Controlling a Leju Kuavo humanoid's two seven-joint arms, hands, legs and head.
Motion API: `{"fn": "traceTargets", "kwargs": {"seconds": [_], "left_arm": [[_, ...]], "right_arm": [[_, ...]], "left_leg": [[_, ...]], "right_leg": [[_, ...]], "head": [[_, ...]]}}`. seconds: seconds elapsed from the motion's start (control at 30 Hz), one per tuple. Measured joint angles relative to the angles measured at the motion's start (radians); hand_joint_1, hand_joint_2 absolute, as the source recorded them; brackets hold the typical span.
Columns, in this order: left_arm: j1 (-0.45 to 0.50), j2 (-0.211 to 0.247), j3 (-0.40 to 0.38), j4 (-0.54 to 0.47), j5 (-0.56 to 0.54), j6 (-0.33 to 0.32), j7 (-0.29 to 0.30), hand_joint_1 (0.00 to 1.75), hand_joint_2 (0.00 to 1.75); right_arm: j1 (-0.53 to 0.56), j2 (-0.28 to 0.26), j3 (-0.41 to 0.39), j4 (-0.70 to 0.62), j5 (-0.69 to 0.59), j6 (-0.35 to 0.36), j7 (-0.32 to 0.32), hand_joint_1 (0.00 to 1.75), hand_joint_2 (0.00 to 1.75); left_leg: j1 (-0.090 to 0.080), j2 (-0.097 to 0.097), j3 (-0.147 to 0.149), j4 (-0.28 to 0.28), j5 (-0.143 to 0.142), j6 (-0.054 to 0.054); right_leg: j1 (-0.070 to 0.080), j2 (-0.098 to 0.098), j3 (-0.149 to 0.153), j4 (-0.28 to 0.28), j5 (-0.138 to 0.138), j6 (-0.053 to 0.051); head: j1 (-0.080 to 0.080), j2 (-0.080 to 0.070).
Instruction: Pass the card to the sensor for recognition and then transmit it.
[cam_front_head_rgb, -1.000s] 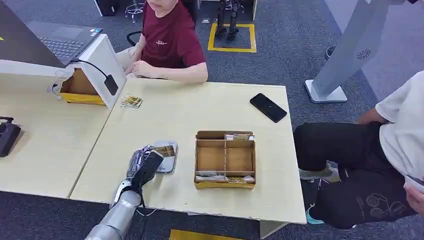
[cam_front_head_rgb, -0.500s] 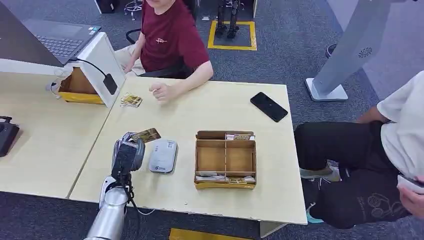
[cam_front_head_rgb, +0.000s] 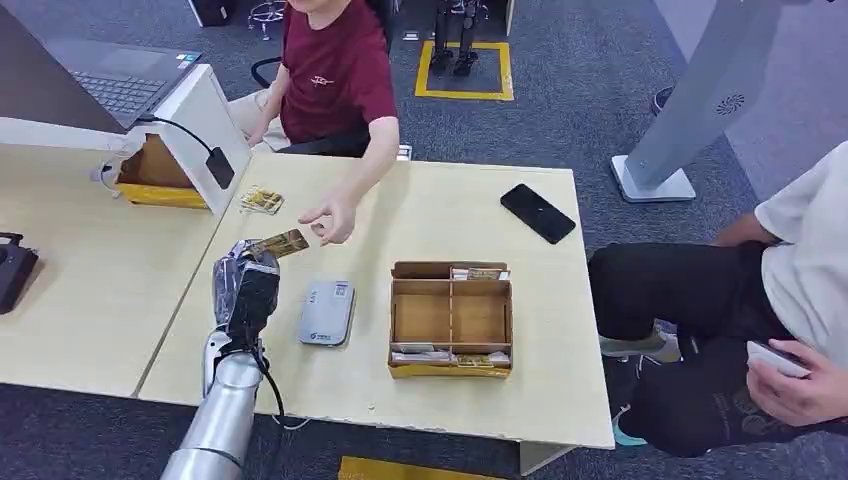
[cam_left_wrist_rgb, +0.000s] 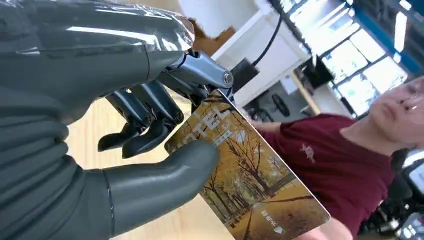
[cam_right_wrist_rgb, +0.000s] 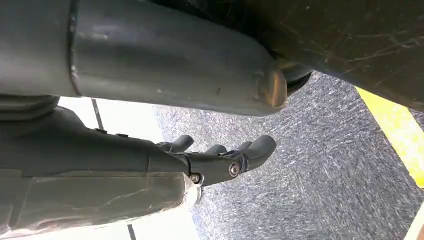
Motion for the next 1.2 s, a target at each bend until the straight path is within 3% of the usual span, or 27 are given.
{"fn": "traceTargets", "kwargs": {"seconds": [0.13,0.4,0.43,0.57,0.8,0.93,1.03,1.2], "left_arm": [[-0.03,0.0,0.018,0.03,0.019,0.056,-0.045,1.75,1.75],[-0.046,0.0,0.035,0.065,0.041,0.061,-0.074,1.75,1.75],[-0.046,0.0,0.038,0.069,0.045,0.061,-0.08,0.0,1.75],[-0.046,0.0,0.04,0.085,0.06,0.045,-0.1,0.0,1.75],[-0.058,-0.01,0.051,0.118,0.08,-0.026,-0.051,0.0,1.75],[-0.047,-0.022,0.044,0.112,0.081,-0.17,-0.032,0.0,1.75],[0.005,-0.031,-0.004,0.058,0.09,-0.309,-0.038,0.0,1.75],[0.12,-0.032,-0.125,-0.075,0.1,-0.405,-0.074,0.0,1.75]], "right_arm": [[-0.001,0.0,0.0,0.0,0.002,0.002,-0.004,0.0,0.0],[-0.001,0.0,0.0,0.0,0.002,0.002,-0.005,0.0,0.0],[-0.001,0.0,0.0,0.0,0.002,0.003,-0.005,0.0,0.0],[-0.001,0.0,0.0,0.0,0.003,0.003,-0.005,0.0,0.0],[-0.001,0.0,-0.002,0.0,0.002,0.0,0.003,0.0,0.0],[-0.001,0.0,-0.011,0.0,0.001,-0.004,0.006,0.0,0.0],[-0.001,0.0,-0.028,0.0,0.0,-0.007,0.006,0.0,0.0],[-0.001,0.0,-0.05,0.0,-0.001,-0.009,0.01,0.0,0.0]], "left_leg": [[0.0,0.0,0.0,0.0,0.0,0.0],[0.0,0.0,-0.001,0.0,0.0,0.0],[0.0,0.0,-0.001,0.0,0.0,0.0],[0.0,0.0,-0.001,0.0,0.0,0.0],[0.0,0.0,-0.001,0.0,0.0,0.0],[0.0,0.0,-0.001,0.0,0.0,0.0],[0.0,0.001,-0.001,0.0,0.0,0.0],[-0.001,0.001,-0.002,0.0,-0.001,0.001]], "right_leg": [[0.0,0.0,0.0,0.0,0.0,0.0],[0.0,0.0,-0.001,0.0,0.0,0.0],[0.0,0.0,-0.001,0.0,0.0,0.0],[0.0,0.0,-0.001,0.0,0.0,0.0],[0.0,0.0,-0.001,0.0,0.0,0.0],[0.0,0.0,-0.001,0.0,0.0,0.0],[0.0,0.001,-0.001,0.0,0.0,0.0],[0.0,0.001,-0.003,0.0,0.0,0.0]], "head": [[0.0,0.0],[0.0,0.0],[0.0,0.0],[0.0,0.0],[0.0,0.0],[0.0,0.0],[0.0,0.0],[0.0,0.0]]}}
